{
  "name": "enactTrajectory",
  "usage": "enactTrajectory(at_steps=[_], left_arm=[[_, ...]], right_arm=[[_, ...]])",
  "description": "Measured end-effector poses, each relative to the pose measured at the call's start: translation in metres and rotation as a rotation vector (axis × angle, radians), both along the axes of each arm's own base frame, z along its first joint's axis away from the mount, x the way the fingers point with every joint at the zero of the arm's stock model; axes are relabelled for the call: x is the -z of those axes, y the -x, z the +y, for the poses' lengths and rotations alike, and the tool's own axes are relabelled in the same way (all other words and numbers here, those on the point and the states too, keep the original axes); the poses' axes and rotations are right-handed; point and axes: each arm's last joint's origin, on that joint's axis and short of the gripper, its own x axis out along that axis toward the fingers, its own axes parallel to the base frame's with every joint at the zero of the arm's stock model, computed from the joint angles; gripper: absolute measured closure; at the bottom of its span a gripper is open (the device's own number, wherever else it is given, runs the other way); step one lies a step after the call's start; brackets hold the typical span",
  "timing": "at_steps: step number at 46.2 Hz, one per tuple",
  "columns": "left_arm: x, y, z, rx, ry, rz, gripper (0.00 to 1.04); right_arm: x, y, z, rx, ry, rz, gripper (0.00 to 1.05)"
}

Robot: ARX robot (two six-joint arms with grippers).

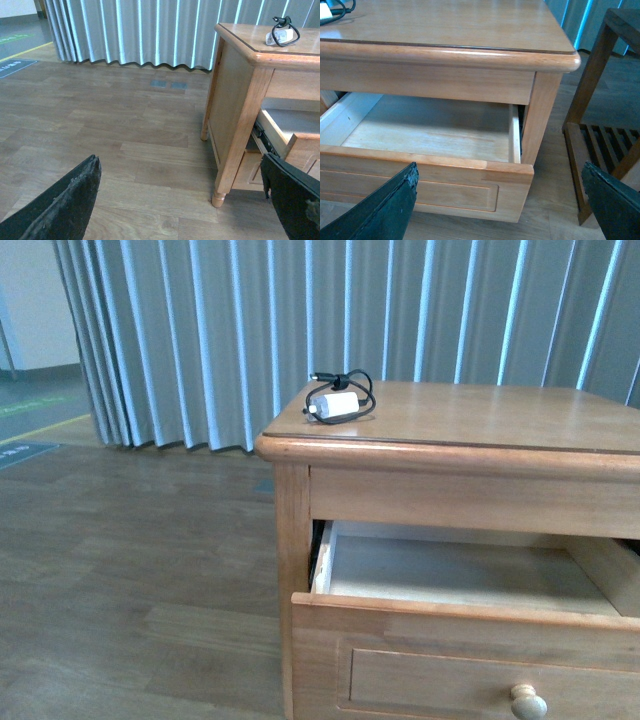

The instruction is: Put charger into drawer

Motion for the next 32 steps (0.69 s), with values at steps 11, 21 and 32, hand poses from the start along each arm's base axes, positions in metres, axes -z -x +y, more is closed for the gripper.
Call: enactTrajectory(at_steps=[11, 21, 32], left_arm=[[0.0, 0.0, 0.0, 0.0, 0.0, 0.0, 0.06], [0.0, 0.0, 0.0, 0.0, 0.0, 0.0, 0.06], [0.0, 0.0, 0.0, 0.0, 0.0, 0.0, 0.06]], right_arm=[[-0.006, 0.031, -0.032, 0.04, -0.131, -0.023, 0.08], [-0.007, 0.033, -0.033, 0.049, -0.146, -0.032, 0.08], [-0.007, 0.035, -0.022, 0.058, -0.043, -0.152, 0.3]])
